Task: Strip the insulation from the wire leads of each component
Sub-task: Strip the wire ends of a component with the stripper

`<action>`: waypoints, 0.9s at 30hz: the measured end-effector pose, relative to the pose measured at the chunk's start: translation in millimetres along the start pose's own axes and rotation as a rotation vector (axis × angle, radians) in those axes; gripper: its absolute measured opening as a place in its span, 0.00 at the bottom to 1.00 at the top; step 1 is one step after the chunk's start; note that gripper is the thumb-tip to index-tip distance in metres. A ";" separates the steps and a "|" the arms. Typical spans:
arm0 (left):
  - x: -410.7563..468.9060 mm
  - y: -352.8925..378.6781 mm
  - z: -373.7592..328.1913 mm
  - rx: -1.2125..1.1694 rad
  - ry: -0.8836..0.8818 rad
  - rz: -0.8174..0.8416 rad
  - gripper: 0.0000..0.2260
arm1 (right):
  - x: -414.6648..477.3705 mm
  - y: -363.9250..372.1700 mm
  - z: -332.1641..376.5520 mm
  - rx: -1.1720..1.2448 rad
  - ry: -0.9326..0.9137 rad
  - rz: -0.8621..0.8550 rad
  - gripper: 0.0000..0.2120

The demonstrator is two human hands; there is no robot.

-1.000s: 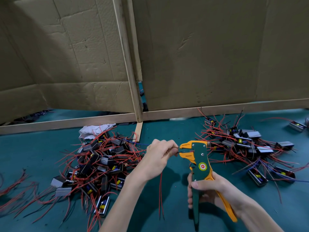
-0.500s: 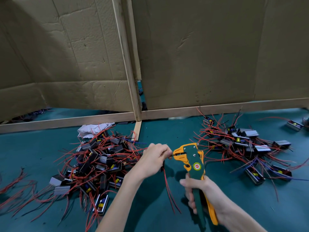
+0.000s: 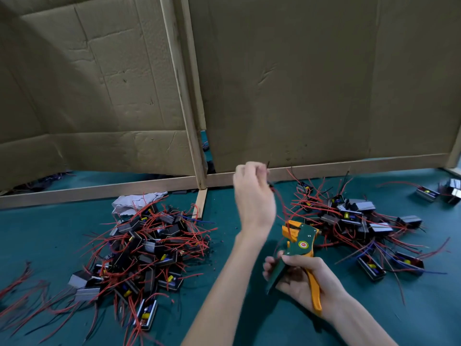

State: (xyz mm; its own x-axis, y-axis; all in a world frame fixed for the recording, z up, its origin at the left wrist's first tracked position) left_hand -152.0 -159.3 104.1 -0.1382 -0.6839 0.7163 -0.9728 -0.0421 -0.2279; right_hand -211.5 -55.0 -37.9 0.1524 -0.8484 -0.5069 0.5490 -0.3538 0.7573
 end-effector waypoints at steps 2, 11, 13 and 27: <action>2.1 23.8 -9.6 -0.103 -0.148 -0.042 0.11 | -0.3 0.2 -0.9 -0.025 0.015 0.005 0.09; -37.8 68.4 -19.7 -0.340 -0.223 0.800 0.20 | 2.2 -5.4 2.2 -0.059 0.041 -0.012 0.08; -27.3 41.5 -5.1 -0.228 -0.164 0.752 0.18 | 4.3 -5.9 0.9 -0.043 0.060 0.013 0.08; 10.4 -92.3 158.3 1.047 -0.440 0.757 0.14 | 11.1 -9.3 -5.6 -0.181 0.063 -0.018 0.09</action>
State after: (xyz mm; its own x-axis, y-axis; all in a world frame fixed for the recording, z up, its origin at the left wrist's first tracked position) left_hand -34.2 -277.8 28.1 -0.3083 -0.9508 -0.0285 -0.0638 0.0505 -0.9967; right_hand -210.4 -58.9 -52.9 0.1892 -0.8145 -0.5484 0.6900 -0.2871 0.6645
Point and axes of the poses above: each hand's wrist, its own x-axis towards the middle knuckle, its own y-axis out of the palm, z = x × y, the point moved 5 cm from there along x, towards the middle knuckle, and after that the axes turned 13 degrees about y, right-handed, at the moved point
